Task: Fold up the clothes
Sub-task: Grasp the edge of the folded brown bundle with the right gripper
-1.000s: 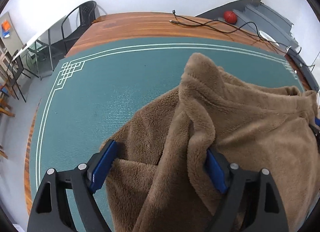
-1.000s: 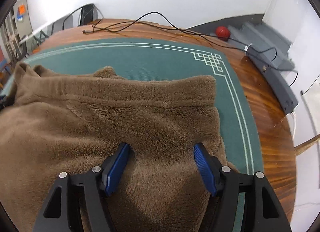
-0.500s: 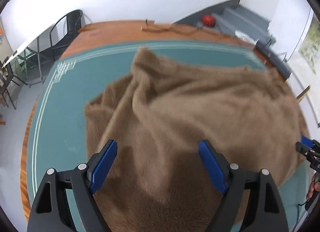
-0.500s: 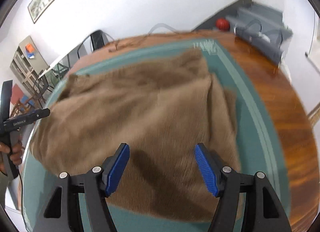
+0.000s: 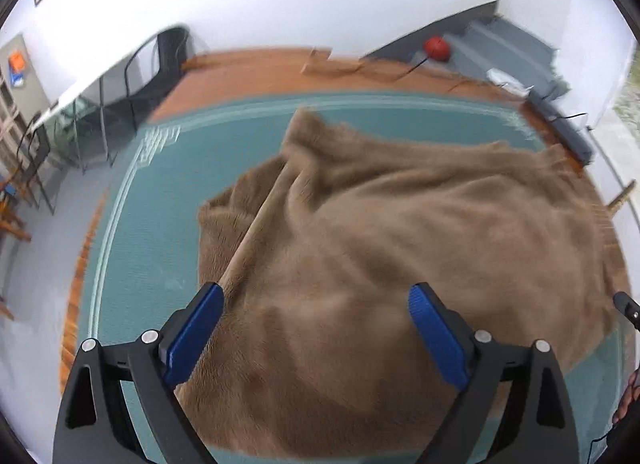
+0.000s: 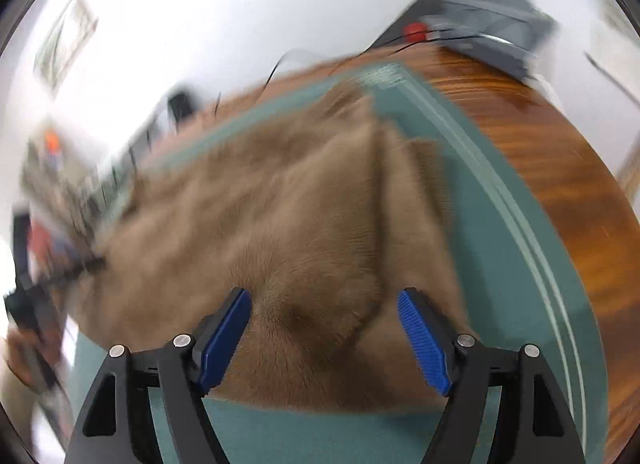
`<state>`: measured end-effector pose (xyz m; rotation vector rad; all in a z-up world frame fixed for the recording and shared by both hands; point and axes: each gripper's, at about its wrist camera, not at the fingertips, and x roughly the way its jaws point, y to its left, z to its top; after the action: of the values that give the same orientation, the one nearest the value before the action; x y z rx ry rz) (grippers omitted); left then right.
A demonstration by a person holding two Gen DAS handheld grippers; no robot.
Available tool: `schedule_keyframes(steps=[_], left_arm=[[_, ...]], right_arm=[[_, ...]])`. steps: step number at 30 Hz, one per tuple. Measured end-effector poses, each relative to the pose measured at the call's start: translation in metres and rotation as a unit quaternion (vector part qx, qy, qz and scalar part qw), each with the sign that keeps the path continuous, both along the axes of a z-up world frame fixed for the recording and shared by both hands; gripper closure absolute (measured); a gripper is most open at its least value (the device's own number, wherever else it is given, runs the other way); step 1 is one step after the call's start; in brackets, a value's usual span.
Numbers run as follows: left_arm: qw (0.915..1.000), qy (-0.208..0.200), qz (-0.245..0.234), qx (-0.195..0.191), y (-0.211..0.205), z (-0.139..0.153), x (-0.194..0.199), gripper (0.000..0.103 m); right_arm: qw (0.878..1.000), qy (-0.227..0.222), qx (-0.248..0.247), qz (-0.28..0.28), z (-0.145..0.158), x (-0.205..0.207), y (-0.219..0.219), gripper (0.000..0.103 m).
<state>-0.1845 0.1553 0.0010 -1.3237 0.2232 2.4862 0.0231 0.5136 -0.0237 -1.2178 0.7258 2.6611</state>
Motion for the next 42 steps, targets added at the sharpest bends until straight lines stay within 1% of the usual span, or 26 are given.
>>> schedule_keyframes(steps=[1,4,7,10,13,15,18,20,22,25,27,30,33,34,35,37,38,40,42], left_arm=[[0.9999,0.002,-0.012,0.005,0.007,0.007,0.006,0.007],[0.9988,0.004,-0.046,0.016,0.029,0.023,0.024,0.007],[0.9969,-0.010,-0.071,0.034,0.052,0.027,0.039,0.007],[0.9957,-0.021,-0.084,0.032,0.078,0.022,0.049,0.007],[0.9945,-0.036,-0.091,0.037,0.098,0.017,0.057,0.007],[0.9941,-0.044,-0.092,0.038,0.108,0.014,0.059,0.007],[0.9939,-0.048,-0.094,0.033,0.116,0.013,0.058,0.007],[0.9934,-0.051,-0.098,0.033,0.122,0.016,0.056,0.007],[0.9929,-0.049,-0.104,0.032,0.128,0.020,0.055,0.007],[0.9917,-0.047,-0.116,0.030,0.138,0.026,0.053,0.007],[0.9905,-0.051,-0.124,0.031,0.147,0.027,0.051,0.007],[0.9888,-0.060,-0.134,0.030,0.160,0.025,0.048,0.007],[0.9867,-0.071,-0.145,0.023,0.174,0.021,0.046,0.007],[0.9860,-0.075,-0.148,0.019,0.180,0.020,0.045,0.007],[0.9851,-0.078,-0.153,0.013,0.187,0.019,0.045,0.007],[0.9833,-0.078,-0.164,0.012,0.198,0.019,0.045,0.007],[0.9820,-0.081,-0.170,0.014,0.204,0.020,0.045,0.007],[0.9791,-0.098,-0.177,0.023,0.213,0.020,0.041,0.007],[0.9760,-0.114,-0.184,0.027,0.223,0.021,0.037,0.007]], right_arm=[[1.000,0.006,-0.015,-0.019,0.001,0.015,0.008,0.025],[0.998,0.000,-0.048,-0.051,-0.006,0.048,0.023,0.025],[0.996,-0.019,-0.059,-0.059,-0.018,0.062,0.024,0.025],[0.993,-0.017,-0.092,-0.068,-0.028,0.069,0.024,0.025],[0.992,-0.013,-0.107,-0.068,-0.036,0.062,0.019,0.025],[0.990,-0.009,-0.115,-0.079,-0.043,0.056,0.020,0.025],[0.986,0.009,-0.130,-0.100,-0.045,0.047,0.024,0.025],[0.982,0.027,-0.151,-0.107,-0.049,0.038,0.024,0.025],[0.980,0.047,-0.160,-0.112,-0.051,0.032,0.023,0.025],[0.970,0.073,-0.196,-0.126,-0.057,0.027,0.023,0.025],[0.965,0.081,-0.210,-0.131,-0.057,0.020,0.021,0.025],[0.963,0.087,-0.215,-0.138,-0.057,0.014,0.021,0.025],[0.962,0.089,-0.209,-0.152,-0.056,0.012,0.020,0.025],[0.963,0.088,-0.204,-0.155,-0.056,0.012,0.021,0.030],[0.963,0.084,-0.200,-0.158,-0.058,0.012,0.023,0.041],[0.963,0.079,-0.198,-0.164,-0.061,0.011,0.024,0.057],[0.964,0.078,-0.195,-0.164,-0.061,0.012,0.024,0.063],[0.967,0.081,-0.180,-0.160,-0.055,0.014,0.022,0.071],[0.975,0.087,-0.139,-0.149,-0.041,0.014,0.014,0.073]])
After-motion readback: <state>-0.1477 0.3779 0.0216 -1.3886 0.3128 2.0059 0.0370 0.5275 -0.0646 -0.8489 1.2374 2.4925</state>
